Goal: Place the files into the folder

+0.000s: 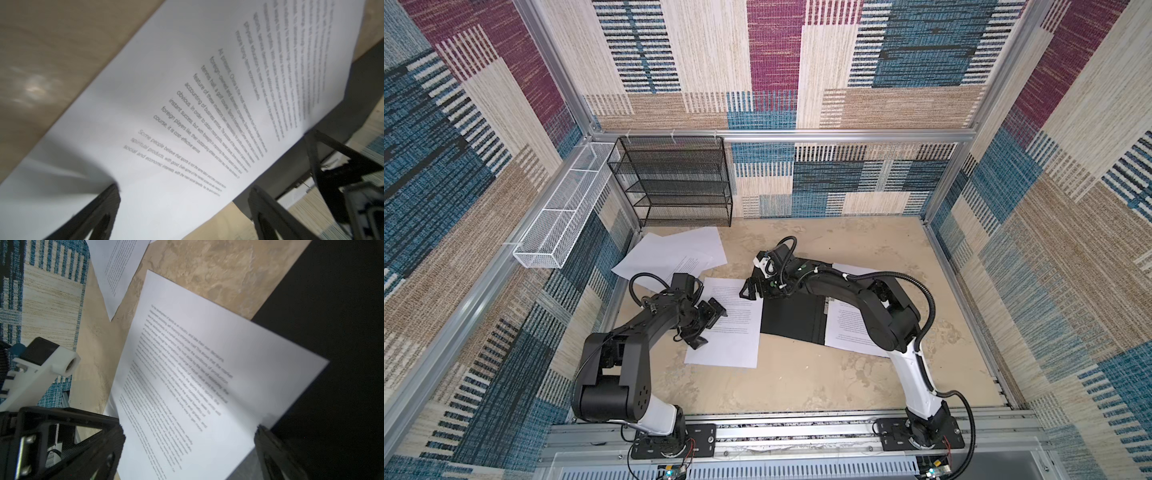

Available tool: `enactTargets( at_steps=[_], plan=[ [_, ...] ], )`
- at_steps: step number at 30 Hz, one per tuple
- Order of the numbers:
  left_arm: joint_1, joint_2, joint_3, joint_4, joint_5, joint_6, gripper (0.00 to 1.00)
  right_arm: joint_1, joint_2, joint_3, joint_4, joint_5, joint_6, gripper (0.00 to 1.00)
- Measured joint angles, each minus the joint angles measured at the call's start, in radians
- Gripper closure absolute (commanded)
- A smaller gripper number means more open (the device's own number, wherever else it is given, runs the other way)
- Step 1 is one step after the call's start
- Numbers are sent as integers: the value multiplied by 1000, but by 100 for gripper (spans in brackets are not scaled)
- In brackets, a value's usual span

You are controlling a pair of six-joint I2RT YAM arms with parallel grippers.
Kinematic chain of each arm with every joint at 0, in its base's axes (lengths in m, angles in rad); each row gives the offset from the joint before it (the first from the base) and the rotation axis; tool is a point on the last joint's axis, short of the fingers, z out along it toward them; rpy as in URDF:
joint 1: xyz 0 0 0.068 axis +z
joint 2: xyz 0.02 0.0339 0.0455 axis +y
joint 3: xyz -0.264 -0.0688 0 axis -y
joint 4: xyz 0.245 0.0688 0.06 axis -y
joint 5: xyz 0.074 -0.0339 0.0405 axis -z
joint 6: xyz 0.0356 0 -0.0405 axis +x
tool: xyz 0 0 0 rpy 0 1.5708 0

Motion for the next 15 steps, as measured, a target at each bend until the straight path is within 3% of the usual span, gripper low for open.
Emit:
enactTargets(
  at_steps=[4, 15],
  plan=[
    [-14, 9, 13, 37, 48, -23, 1, -5, -6, -2, -2, 16, 3, 0],
    [-15, 2, -14, 61, 53, -25, 1, -26, -32, 0, -37, 169, 10, 0]
  ],
)
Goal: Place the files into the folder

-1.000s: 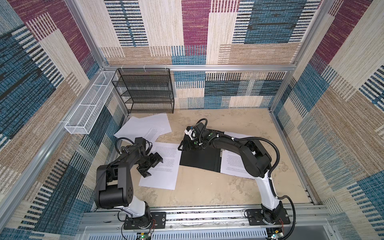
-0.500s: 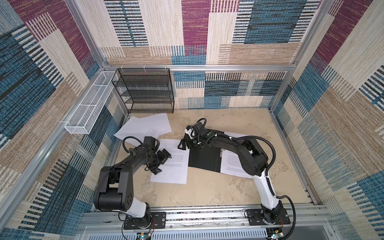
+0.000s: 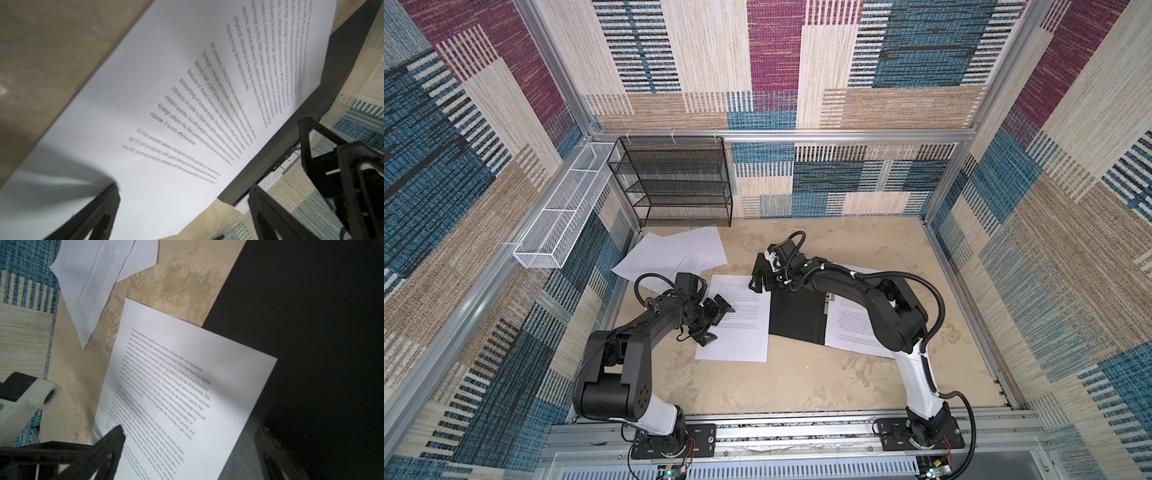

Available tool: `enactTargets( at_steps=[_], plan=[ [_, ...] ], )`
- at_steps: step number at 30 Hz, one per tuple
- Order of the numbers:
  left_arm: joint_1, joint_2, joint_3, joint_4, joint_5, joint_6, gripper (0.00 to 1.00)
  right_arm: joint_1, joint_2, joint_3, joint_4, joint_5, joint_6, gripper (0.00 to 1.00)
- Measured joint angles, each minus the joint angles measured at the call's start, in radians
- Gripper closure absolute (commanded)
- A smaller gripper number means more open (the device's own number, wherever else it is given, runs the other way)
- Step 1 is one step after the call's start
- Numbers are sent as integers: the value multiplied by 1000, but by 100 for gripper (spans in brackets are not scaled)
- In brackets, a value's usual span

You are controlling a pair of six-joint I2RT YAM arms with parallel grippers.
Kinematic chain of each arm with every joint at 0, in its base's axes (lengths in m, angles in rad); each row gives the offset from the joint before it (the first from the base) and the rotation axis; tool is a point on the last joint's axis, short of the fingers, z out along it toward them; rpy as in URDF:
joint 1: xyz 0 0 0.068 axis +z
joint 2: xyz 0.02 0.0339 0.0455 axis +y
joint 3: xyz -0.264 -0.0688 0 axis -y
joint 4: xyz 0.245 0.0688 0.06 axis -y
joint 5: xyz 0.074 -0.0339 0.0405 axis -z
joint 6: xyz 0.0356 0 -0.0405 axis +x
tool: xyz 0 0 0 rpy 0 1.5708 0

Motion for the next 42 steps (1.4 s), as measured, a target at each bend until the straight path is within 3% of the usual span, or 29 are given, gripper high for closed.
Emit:
enactTargets(
  at_steps=[11, 22, 42],
  plan=[
    [0, -1, -3, 3, 0, 0, 1, 5, 43, 17, 25, -24, 7, 0],
    [0, 9, -12, 31, 36, -2, 1, 7, 24, -52, 127, -187, 114, 0],
    [11, 39, -29, 109, 146, -5, 1, 53, -270, -401, 40, -84, 193, 0]
  ],
)
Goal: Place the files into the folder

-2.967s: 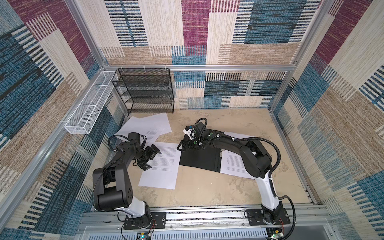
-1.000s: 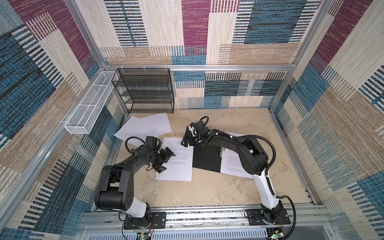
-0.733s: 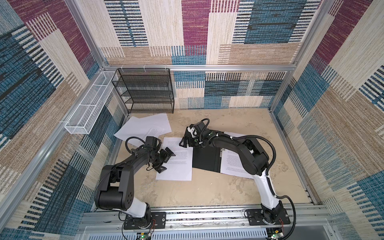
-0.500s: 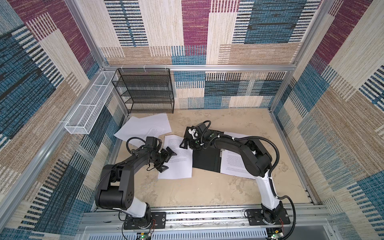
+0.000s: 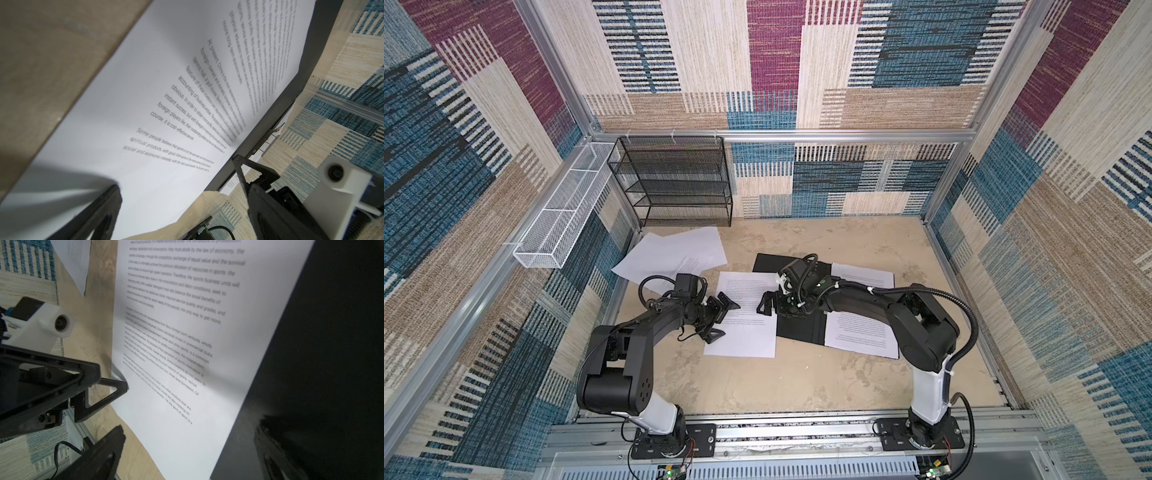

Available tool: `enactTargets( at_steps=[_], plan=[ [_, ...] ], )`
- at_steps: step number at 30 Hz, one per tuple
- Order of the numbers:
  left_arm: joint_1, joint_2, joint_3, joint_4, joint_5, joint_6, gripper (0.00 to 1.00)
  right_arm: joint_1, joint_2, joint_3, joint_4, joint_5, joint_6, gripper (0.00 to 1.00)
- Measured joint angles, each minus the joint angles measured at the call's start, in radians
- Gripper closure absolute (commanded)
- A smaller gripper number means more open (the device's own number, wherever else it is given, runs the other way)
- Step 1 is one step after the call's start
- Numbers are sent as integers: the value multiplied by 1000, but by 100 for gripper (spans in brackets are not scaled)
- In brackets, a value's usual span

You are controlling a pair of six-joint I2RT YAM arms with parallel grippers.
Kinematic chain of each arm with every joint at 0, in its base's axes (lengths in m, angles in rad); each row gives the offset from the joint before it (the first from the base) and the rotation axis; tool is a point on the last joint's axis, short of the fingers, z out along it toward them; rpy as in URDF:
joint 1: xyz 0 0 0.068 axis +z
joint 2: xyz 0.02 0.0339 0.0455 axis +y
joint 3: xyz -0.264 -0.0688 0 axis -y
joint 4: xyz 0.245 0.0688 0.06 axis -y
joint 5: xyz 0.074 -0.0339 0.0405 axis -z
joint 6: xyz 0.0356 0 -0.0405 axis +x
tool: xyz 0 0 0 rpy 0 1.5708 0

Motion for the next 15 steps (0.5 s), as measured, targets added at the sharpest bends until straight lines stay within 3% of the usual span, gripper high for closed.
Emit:
enactTargets(
  at_steps=[15],
  plan=[
    [14, 11, -6, 19, 41, 5, 1, 109, -67, -162, 141, -51, 169, 0]
  ],
)
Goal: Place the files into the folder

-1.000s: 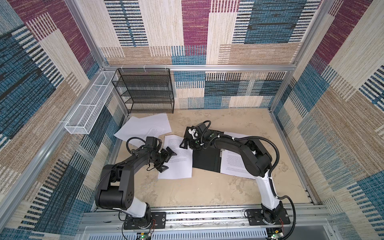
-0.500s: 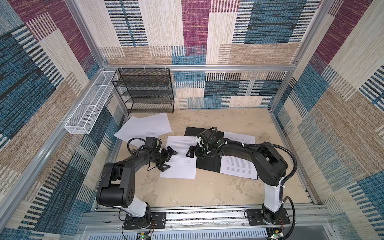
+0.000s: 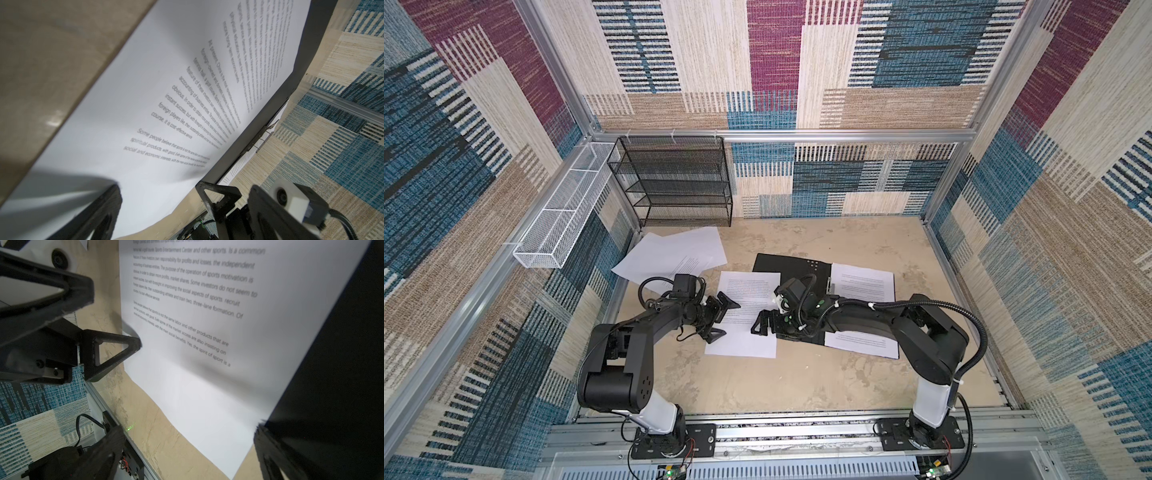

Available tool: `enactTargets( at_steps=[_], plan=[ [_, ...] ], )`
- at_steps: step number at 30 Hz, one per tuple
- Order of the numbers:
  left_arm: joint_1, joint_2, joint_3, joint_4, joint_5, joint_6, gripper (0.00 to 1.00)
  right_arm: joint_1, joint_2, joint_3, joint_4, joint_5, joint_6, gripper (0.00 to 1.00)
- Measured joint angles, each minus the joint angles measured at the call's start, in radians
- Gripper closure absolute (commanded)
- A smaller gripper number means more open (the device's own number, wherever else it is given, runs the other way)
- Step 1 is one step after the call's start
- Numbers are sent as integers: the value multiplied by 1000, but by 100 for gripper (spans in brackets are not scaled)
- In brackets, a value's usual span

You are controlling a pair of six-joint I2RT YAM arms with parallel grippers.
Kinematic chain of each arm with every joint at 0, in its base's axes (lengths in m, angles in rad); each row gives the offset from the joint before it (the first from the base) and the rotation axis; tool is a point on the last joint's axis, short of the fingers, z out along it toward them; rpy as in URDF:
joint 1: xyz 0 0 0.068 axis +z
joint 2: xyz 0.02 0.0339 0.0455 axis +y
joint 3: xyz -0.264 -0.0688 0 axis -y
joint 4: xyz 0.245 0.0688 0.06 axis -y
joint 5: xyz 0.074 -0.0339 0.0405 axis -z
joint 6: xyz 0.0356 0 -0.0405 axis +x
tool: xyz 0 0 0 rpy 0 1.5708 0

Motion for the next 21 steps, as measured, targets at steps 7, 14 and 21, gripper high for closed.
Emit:
enactTargets(
  at_steps=[7, 14, 21],
  plan=[
    [12, -4, -20, 32, 33, 5, 1, 10, -69, -68, -19, 58, 95, 0],
    [26, -9, -33, 49, 53, 7, 1, 29, -51, -56, -11, 85, 122, 0],
    [35, -18, -42, 57, 59, 14, 1, 53, 8, -12, 70, 37, 139, 0]
  ],
)
